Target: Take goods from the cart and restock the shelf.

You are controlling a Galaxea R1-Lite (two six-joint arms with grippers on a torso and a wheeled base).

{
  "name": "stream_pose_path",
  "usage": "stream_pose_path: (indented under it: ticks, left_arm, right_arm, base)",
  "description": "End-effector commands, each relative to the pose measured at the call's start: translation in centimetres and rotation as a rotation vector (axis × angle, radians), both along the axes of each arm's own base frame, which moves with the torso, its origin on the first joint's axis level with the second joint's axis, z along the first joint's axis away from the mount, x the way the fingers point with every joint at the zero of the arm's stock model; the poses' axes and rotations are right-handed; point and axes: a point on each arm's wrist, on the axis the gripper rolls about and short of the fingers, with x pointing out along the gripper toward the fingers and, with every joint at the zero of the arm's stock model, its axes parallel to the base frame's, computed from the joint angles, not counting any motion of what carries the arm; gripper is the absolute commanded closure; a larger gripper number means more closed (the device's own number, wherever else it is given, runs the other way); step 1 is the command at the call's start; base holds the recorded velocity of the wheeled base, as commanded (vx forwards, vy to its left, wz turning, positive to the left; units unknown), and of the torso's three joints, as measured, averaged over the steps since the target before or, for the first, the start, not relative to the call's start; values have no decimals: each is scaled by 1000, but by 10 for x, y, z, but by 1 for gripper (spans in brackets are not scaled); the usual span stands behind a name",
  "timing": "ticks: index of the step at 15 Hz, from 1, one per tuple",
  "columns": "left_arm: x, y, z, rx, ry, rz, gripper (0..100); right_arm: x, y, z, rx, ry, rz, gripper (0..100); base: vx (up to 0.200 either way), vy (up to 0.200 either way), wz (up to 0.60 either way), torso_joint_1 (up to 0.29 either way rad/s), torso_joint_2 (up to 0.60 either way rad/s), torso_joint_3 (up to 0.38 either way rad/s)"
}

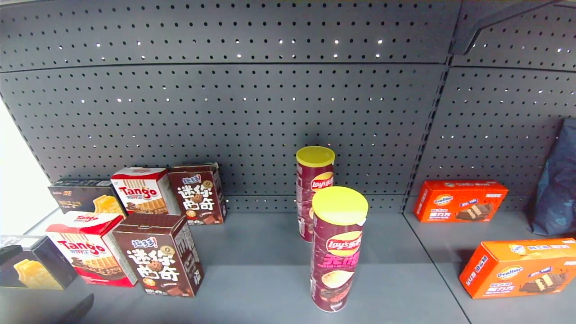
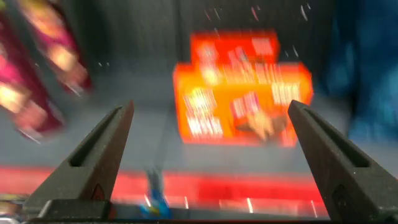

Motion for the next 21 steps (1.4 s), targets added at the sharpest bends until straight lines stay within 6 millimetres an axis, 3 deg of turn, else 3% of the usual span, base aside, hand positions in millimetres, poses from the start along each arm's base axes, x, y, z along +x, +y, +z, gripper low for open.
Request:
stream_pose_path:
  ticks: [1, 2, 3, 7, 10, 15, 21]
  left_arm:
    - [-2, 1, 0, -4, -11, -3, 0]
    - [-2, 0, 0, -5, -4, -5, 0]
    - [-2, 0, -1, -6, -3, -7, 0]
    - [1, -1, -6, -50, 41, 0, 0]
    - [1, -1, -8, -49, 45, 0, 0]
    - [1, -1, -7, -51, 44, 0, 0]
    - [1, 0, -8, -66, 49, 15, 0]
  right_arm:
    - [66, 6, 76, -81, 115, 177, 0]
    - [91, 12, 72, -133, 190, 238, 0]
    - [93, 13, 71, -134, 197, 246, 0]
    - [153, 48, 69, -182, 357, 383, 0]
    - [182, 74, 57, -211, 391, 425, 0]
    - [202, 99, 35, -236, 495, 467, 0]
    - [208, 125, 19, -275, 564, 531, 0]
  base:
    - [0, 0, 0, 0, 0, 0]
    - [0, 0, 0, 0, 0, 0]
    - [0, 0, 0, 0, 0, 0]
    - [0, 0, 0, 0, 0, 0]
    - [0, 0, 0, 0, 0, 0]
    - [0, 0, 0, 0, 0, 0]
    - [0, 0, 0, 0, 0, 0]
